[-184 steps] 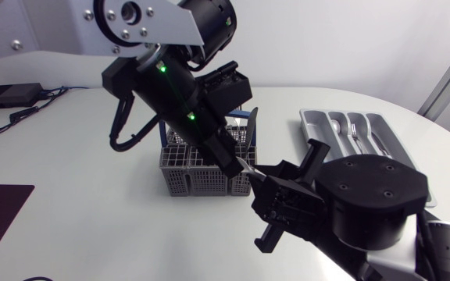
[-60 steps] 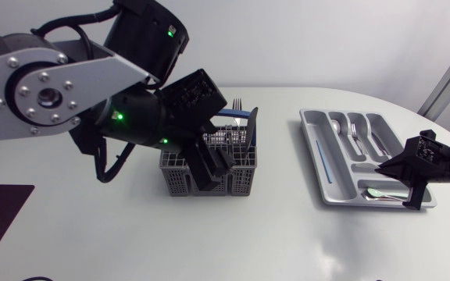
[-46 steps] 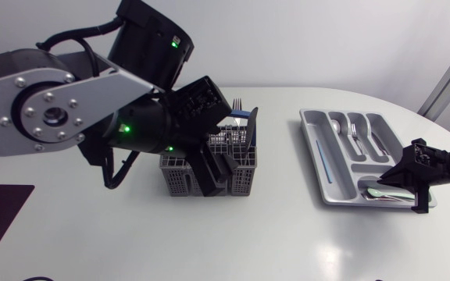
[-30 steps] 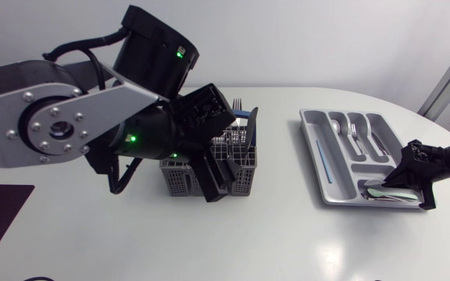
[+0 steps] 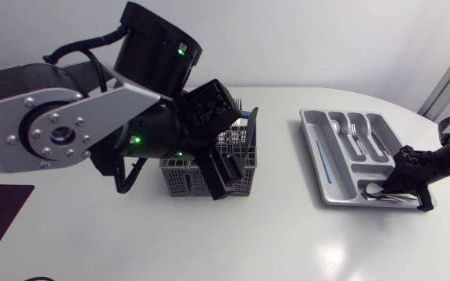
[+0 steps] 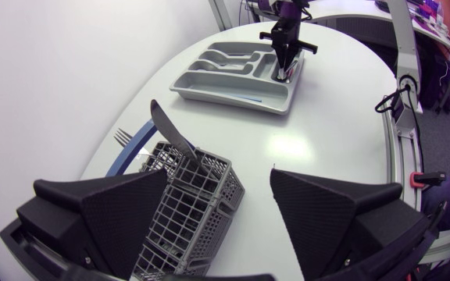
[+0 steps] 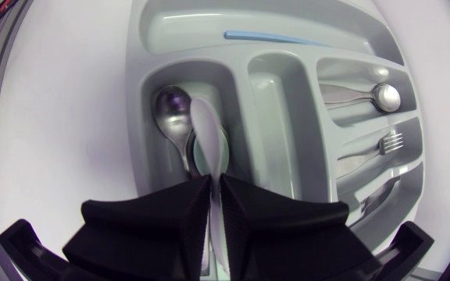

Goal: Unload the cutlery basket into the drawer organizer.

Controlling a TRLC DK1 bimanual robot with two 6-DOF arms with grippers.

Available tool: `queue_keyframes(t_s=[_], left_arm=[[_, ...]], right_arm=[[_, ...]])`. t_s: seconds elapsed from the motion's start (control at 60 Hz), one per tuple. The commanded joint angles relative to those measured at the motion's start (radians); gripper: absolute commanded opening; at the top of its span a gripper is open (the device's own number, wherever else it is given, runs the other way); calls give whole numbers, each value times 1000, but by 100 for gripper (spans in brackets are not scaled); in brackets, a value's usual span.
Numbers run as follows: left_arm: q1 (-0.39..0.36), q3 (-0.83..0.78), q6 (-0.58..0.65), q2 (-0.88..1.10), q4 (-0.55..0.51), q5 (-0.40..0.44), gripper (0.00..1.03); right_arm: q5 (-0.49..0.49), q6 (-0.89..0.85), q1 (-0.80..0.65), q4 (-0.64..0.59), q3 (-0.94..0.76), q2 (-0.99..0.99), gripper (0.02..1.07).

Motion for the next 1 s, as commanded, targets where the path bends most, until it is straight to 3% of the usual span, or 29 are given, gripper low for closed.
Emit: queue_keyframes(t_s=[0.0,0.083,0.333,0.567,0.7,0.817,0.9,0.983], left_arm=[[-11,-32,24,6,14,-7,91],[-14,-38,28,1,25,-12,91],[-20,-88,29,-35,70,-18,91],[-11,-142,18,-54,185,-23,91],[3,-165,14,-45,254,-23,91],[24,-206,8,-52,303,-23,91],[40,-237,8,-63,323,-23,91],[73,-271,9,-85,337,-15,91]], right_arm=[[-15,-35,-2,29,-15,4,39],[-49,-26,-12,94,-43,-28,52],[-120,-22,-35,111,-124,-171,61],[-198,52,-48,94,-219,-347,66],[-258,179,-5,0,-234,-423,66],[-318,383,120,-24,-294,-530,66],[-342,526,222,12,-343,-616,66],[-345,753,348,130,-391,-697,66]])
